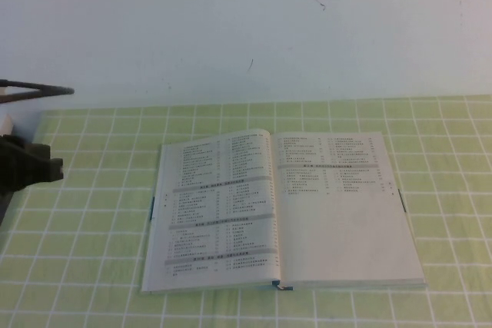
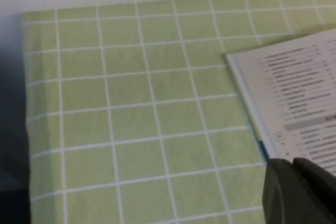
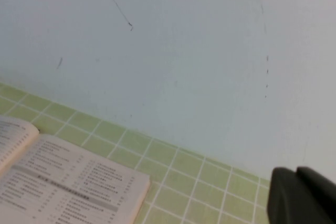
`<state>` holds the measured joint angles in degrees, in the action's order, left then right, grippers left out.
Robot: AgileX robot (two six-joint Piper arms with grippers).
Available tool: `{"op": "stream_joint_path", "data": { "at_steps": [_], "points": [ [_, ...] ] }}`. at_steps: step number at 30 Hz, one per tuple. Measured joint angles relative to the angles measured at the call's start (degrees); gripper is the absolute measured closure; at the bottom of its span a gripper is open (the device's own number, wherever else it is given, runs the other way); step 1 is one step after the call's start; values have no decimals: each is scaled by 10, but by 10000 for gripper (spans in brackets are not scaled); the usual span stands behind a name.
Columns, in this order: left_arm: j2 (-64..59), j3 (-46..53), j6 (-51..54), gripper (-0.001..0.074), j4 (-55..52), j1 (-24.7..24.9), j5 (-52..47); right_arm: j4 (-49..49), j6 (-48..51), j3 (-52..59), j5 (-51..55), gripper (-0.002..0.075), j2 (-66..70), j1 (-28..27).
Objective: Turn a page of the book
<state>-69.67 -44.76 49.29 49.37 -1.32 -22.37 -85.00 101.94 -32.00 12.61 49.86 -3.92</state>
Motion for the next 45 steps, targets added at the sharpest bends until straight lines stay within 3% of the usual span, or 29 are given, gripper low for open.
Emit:
{"op": "stream_joint_path", "data": {
  "at_steps": [3,10,14,17,20,24,27,30,36,40,45],
  "points": [
    [-37,-41,-91,737,-122,13,9,8,-8,-28,0,729,45,0],
    [-64,-91,-410,737,-564,39,57,16,-12,-35,14,729,108,0],
    [-69,-136,-643,737,-805,40,-28,16,-14,-35,21,729,113,0],
    [-75,-164,-756,737,-870,40,-94,16,-14,-35,23,729,113,0],
    [-76,-183,-721,737,-767,40,-112,17,-28,-35,27,729,113,0],
    [-88,-189,-509,737,-487,46,-125,40,-101,-35,27,729,117,0],
    [-115,-190,-389,737,-347,58,-128,100,-174,-42,41,729,132,0],
    [-146,-191,-348,737,-304,89,-127,214,-288,-61,92,729,160,0],
    [-221,-191,-321,737,-280,208,-82,476,-518,-140,247,729,237,0],
    [-272,-196,-320,737,-234,251,-45,536,-575,-188,308,729,266,0],
    [-348,-220,-253,737,-120,259,-41,547,-590,-203,342,729,289,0]
  ]
}}
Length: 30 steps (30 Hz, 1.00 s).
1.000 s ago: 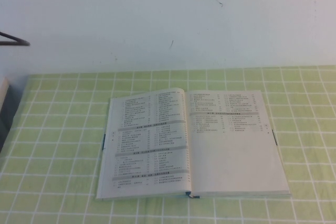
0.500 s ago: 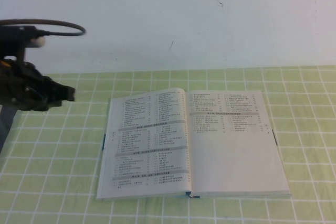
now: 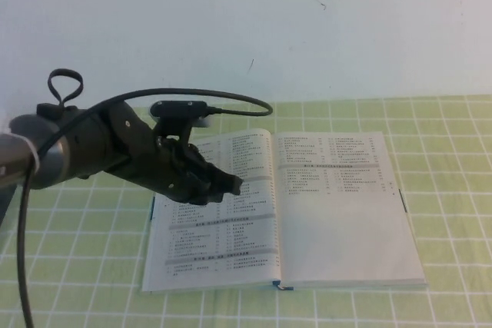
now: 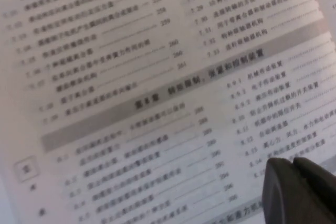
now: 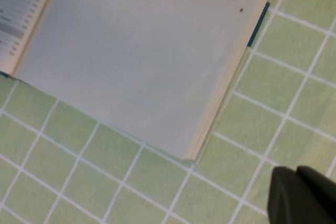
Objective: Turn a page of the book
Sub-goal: Open the closed book
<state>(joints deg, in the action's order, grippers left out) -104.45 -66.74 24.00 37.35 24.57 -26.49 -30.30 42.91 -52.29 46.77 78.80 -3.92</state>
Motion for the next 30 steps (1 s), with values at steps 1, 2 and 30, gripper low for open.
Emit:
{"op": "stream_joint_path", "data": {
  "at_steps": [1,2,30],
  "points": [
    [-9,-4,25,737,29,0,1,2,0,0,3,729,4,0],
    [-19,-9,51,737,61,0,1,2,0,0,7,729,9,1],
    [-123,-44,169,738,186,-6,-33,-123,36,-97,-3,251,185,35]
  ]
}}
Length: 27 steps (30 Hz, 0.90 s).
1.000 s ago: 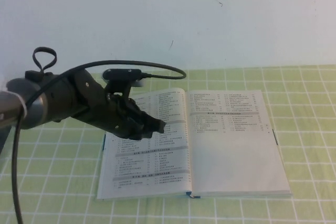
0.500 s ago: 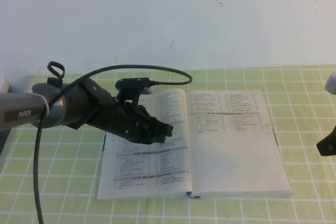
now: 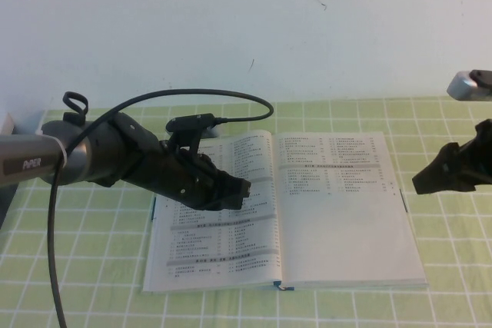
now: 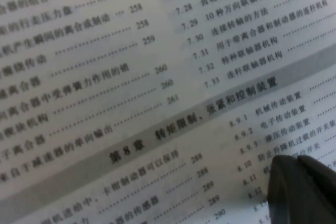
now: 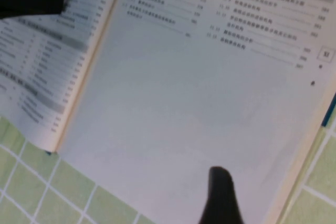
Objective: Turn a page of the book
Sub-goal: Open the closed book
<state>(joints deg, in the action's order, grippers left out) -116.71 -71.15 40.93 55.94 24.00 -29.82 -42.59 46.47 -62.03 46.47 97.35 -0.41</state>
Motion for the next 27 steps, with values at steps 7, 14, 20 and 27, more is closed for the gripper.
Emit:
{"op": "stream_joint_path", "data": {
  "at_steps": [7,14,20,27],
  "points": [
    [0,0,0,738,0,0,0,-33,17,-49,0,299,86,0],
    [0,0,0,738,0,0,0,-70,37,-77,0,316,153,0],
    [0,0,1,738,0,0,0,-109,63,-85,-2,318,190,0],
    [0,0,1,738,0,0,2,-116,72,-86,-2,318,203,0]
  ]
}}
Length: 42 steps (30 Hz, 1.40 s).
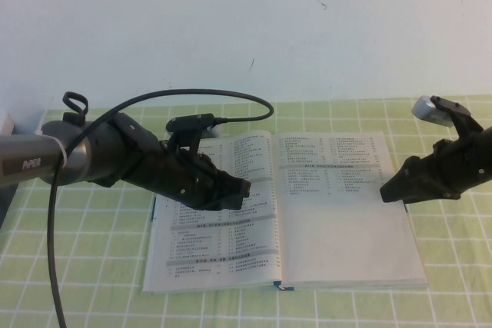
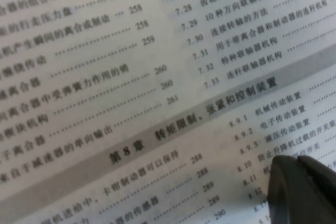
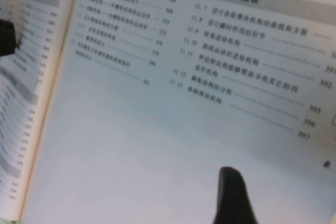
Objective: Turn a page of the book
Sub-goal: Open the closed book
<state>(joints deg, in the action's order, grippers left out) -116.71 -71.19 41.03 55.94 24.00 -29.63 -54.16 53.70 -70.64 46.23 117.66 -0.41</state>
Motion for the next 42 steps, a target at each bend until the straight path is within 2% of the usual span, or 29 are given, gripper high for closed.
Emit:
{"op": "stream_joint_path", "data": {
  "at_steps": [10,23,42],
  "points": [
    [0,0,0,739,0,0,1,-6,0,0,-2,319,0,0],
    [0,0,4,739,0,0,1,11,-67,0,-17,319,0,0],
    [0,0,8,739,-1,0,1,-22,-67,-1,2,319,16,-1]
  ]
}}
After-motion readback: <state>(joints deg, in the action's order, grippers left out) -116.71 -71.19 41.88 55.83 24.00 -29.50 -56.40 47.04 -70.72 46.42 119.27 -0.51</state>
